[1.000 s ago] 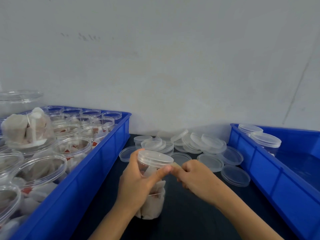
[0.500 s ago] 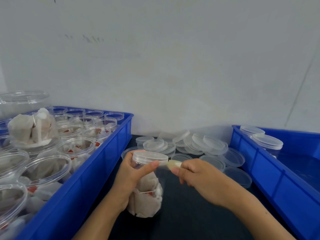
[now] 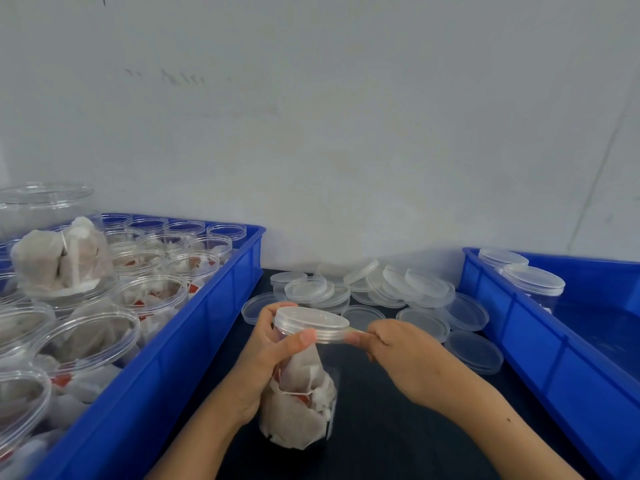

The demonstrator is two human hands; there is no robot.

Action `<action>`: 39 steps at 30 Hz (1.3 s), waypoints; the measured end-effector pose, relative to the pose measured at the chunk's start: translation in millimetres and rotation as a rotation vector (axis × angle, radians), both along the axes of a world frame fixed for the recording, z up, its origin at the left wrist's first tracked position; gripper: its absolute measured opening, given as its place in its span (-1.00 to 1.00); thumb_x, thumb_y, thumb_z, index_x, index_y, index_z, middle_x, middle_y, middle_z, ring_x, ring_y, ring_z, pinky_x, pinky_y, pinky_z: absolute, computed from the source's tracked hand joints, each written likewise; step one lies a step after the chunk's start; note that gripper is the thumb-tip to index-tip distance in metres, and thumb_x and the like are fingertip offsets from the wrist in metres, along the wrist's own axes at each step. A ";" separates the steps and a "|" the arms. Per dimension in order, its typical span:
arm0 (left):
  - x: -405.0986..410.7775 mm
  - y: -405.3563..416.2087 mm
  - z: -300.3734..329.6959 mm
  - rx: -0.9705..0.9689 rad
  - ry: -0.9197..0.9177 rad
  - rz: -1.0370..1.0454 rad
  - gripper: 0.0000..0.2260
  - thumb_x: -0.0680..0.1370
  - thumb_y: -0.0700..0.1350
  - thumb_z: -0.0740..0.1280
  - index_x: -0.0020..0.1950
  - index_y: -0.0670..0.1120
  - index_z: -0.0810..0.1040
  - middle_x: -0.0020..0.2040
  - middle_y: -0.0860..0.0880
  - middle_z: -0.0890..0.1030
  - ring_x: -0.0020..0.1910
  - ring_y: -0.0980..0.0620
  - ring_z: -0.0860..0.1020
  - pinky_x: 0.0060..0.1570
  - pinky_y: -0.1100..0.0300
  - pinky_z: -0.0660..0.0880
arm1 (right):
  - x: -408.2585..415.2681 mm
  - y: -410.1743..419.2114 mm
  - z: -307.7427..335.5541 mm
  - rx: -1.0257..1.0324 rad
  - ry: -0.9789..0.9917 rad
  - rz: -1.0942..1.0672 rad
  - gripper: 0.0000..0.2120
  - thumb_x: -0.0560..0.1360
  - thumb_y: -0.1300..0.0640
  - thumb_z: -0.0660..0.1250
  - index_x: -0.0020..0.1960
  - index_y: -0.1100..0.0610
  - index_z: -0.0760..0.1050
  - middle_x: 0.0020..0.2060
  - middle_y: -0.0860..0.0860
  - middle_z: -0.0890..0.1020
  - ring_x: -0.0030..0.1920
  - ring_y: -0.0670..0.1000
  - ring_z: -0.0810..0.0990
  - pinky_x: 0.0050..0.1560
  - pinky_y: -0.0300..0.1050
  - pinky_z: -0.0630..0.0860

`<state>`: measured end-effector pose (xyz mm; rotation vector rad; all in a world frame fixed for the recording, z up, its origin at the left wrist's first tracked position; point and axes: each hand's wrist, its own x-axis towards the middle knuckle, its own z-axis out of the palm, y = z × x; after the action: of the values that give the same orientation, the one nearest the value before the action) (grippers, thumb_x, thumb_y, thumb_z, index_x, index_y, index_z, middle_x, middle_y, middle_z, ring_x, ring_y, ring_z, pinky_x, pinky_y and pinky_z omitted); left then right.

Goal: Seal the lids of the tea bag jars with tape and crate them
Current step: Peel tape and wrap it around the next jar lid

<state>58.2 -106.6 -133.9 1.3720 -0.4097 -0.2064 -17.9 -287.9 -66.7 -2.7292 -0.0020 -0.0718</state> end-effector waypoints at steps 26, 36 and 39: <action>-5.9 -5.9 -0.2 0.164 -0.236 0.283 -0.29 0.11 0.33 0.55 0.18 0.15 0.48 0.03 0.23 0.63 0.02 0.29 0.59 -0.11 0.36 0.53 | -12.2 19.1 -2.6 0.123 0.029 0.007 -0.59 0.61 -0.23 0.05 -0.26 0.03 0.29 -0.34 -0.07 0.47 -0.33 -0.07 0.42 -0.26 -0.16 0.37; -1.3 4.0 -0.1 0.007 -0.131 0.059 -0.26 0.13 0.14 0.52 0.29 -0.02 0.48 0.09 0.09 0.67 0.08 0.19 0.62 -0.09 0.41 0.51 | -19.2 17.6 5.1 0.025 0.002 -0.006 -0.53 0.59 -0.30 0.01 -0.23 0.06 0.35 -0.28 -0.05 0.47 -0.23 -0.01 0.45 -0.13 -0.07 0.41; -2.4 1.5 -1.0 -0.015 -0.115 0.013 -0.26 0.12 0.13 0.51 0.27 -0.04 0.49 0.07 0.05 0.68 0.08 0.13 0.63 -0.06 0.33 0.54 | -16.4 16.2 3.8 -0.059 -0.030 -0.028 -0.56 0.60 -0.28 -0.01 -0.27 0.02 0.25 -0.32 -0.07 0.40 -0.26 -0.02 0.39 -0.17 -0.08 0.37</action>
<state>55.9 -105.1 -134.9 1.3754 -0.4977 -0.1138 -34.3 -271.7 -62.9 -2.7873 0.0254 -0.1228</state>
